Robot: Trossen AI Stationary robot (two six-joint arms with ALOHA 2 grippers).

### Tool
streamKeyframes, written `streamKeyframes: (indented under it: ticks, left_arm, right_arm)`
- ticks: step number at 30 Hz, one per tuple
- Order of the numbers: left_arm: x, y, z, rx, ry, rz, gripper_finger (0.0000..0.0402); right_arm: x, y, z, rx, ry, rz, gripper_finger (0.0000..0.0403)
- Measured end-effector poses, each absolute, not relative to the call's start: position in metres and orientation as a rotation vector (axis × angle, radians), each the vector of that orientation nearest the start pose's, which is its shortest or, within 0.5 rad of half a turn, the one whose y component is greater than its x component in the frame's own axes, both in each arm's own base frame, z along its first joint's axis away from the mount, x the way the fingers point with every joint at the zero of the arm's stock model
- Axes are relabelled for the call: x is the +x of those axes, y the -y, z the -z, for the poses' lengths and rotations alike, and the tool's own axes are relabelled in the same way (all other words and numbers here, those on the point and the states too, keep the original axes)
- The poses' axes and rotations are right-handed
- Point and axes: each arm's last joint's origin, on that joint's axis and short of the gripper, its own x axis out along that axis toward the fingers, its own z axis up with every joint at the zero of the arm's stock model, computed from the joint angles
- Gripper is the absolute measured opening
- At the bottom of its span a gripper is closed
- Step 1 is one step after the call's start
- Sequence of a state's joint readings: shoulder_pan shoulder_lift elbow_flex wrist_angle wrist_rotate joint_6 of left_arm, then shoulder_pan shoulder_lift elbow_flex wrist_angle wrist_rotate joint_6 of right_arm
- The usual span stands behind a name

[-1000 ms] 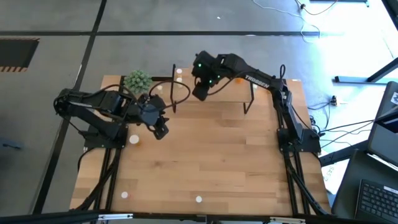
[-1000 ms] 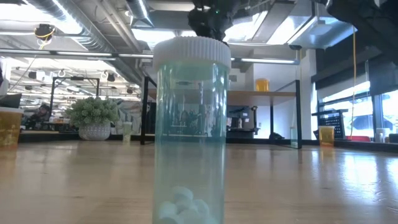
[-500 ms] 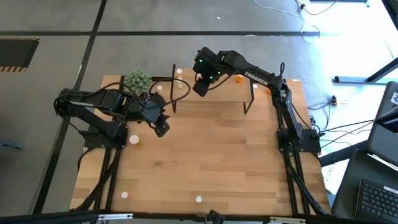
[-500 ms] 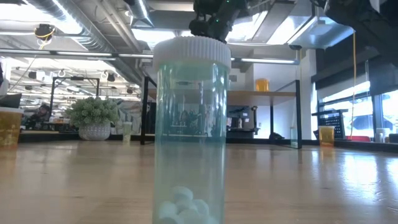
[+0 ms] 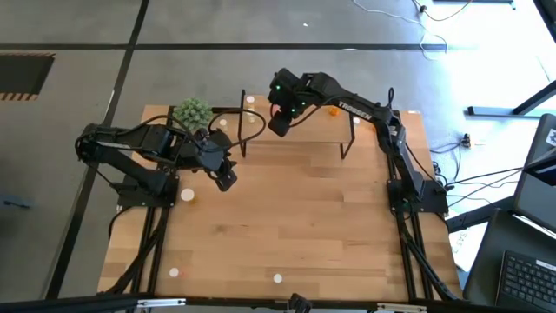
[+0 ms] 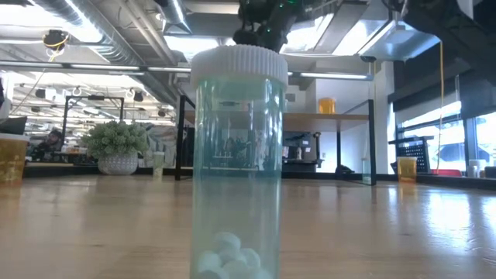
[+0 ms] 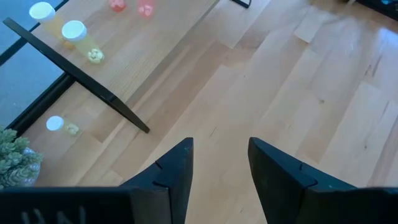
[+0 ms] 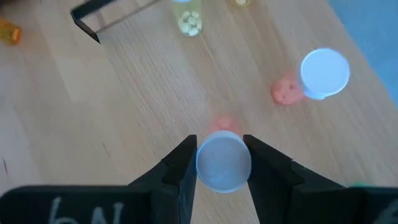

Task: Pick and place medicine bottles onto shelf by color
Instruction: Put the top pink pill bottle on the shelf aligned with the other pink pill bottle

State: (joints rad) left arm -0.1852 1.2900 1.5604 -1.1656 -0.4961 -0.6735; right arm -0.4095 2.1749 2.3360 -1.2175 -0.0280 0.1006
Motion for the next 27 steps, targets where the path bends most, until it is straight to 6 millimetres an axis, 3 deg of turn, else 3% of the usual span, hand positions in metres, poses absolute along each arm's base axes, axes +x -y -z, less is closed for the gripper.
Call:
streamKeyframes:
  ticks: [21,27]
  left_arm:
    - [0.224,0.028,-0.408,-0.328,-0.704,-0.554,0.0149]
    - [0.224,0.028,-0.408,-0.328,-0.704,-0.554,0.0149]
  right_arm:
    - [0.419,0.18,-0.328,0.321,-1.017,0.399,0.012]
    - [0.424,0.183,-0.318,0.322,-1.038,0.397,0.012]
